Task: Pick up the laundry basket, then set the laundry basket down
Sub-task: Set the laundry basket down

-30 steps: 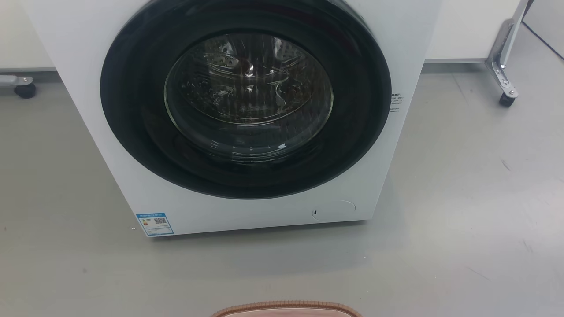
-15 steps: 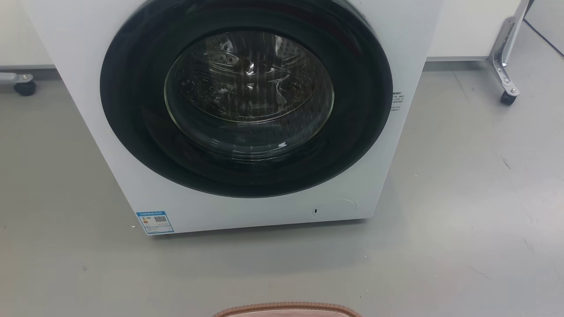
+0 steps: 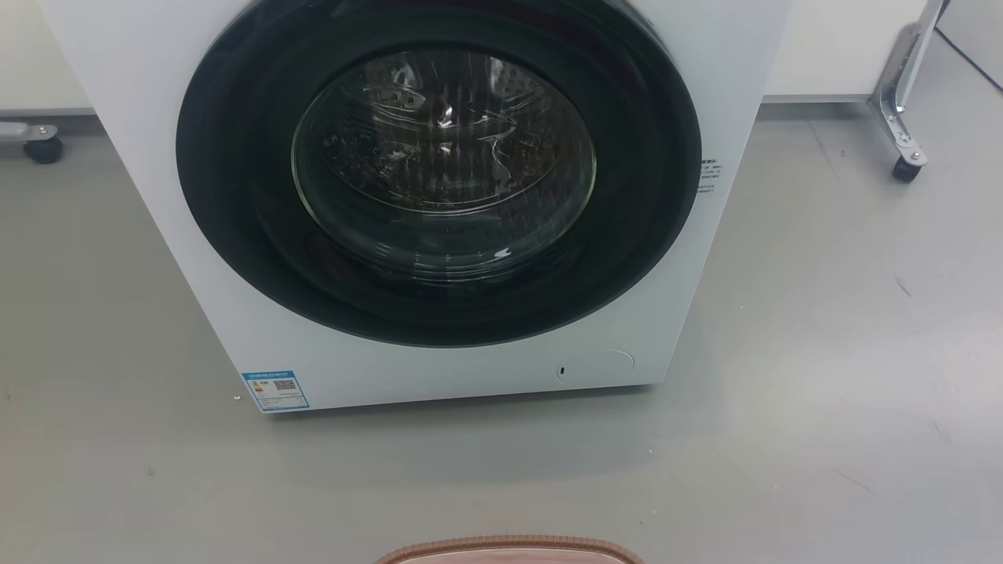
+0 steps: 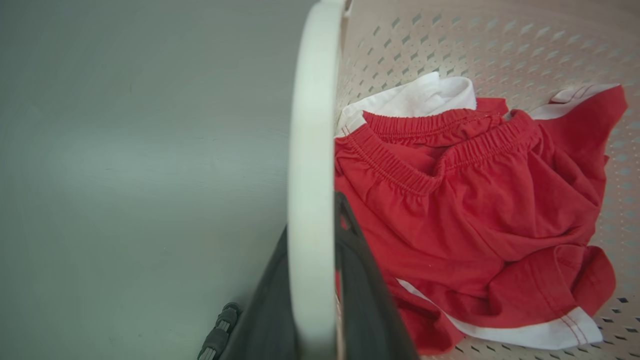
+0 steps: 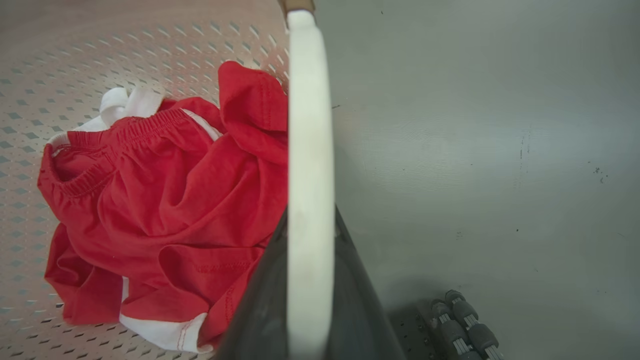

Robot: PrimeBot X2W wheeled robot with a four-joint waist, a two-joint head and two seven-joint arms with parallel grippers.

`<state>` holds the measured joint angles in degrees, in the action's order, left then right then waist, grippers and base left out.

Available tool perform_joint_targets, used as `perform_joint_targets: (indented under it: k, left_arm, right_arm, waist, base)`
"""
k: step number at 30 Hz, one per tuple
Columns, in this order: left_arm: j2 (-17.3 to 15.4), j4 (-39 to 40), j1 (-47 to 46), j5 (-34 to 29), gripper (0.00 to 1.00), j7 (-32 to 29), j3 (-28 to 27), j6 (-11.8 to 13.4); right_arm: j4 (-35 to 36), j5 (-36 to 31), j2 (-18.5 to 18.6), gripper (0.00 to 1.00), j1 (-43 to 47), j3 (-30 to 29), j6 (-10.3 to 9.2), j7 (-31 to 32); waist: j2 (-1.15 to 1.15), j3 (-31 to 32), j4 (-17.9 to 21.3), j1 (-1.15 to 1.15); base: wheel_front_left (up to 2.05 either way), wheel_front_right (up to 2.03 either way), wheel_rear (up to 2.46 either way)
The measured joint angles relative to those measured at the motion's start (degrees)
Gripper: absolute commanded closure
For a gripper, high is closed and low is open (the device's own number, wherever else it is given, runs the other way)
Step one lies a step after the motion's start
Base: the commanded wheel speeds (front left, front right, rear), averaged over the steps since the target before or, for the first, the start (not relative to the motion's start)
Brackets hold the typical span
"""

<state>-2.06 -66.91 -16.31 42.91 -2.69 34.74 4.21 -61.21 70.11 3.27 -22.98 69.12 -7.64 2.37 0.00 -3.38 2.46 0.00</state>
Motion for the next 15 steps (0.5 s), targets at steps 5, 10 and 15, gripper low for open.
perform_joint_targets:
  k: [5,10,15]
  left_arm:
    - [-0.11,0.19,-0.31,0.34,1.00,0.00,0.46,0.10]
    - [-0.16,0.42,-2.41,0.35,1.00,0.00,0.56,0.38]
    - [-0.18,0.60,-4.39,0.42,1.00,0.09,0.57,0.60]
  right_arm:
    - [0.10,0.59,0.03,1.00,-0.25,0.07,0.00,-0.23]
    - [0.05,1.14,0.12,1.00,-2.23,0.08,0.00,-0.71]
    - [0.04,1.51,0.25,1.00,-4.65,0.07,0.00,-0.94]
  waist:
    - [0.00,-0.69,0.01,0.00]
    - [0.00,-2.08,-0.05,0.00]
    - [0.00,-3.76,-0.13,0.00]
  base:
    - [0.00,0.00,0.00]
    - [0.00,0.00,0.00]
    - [0.00,0.00,0.00]
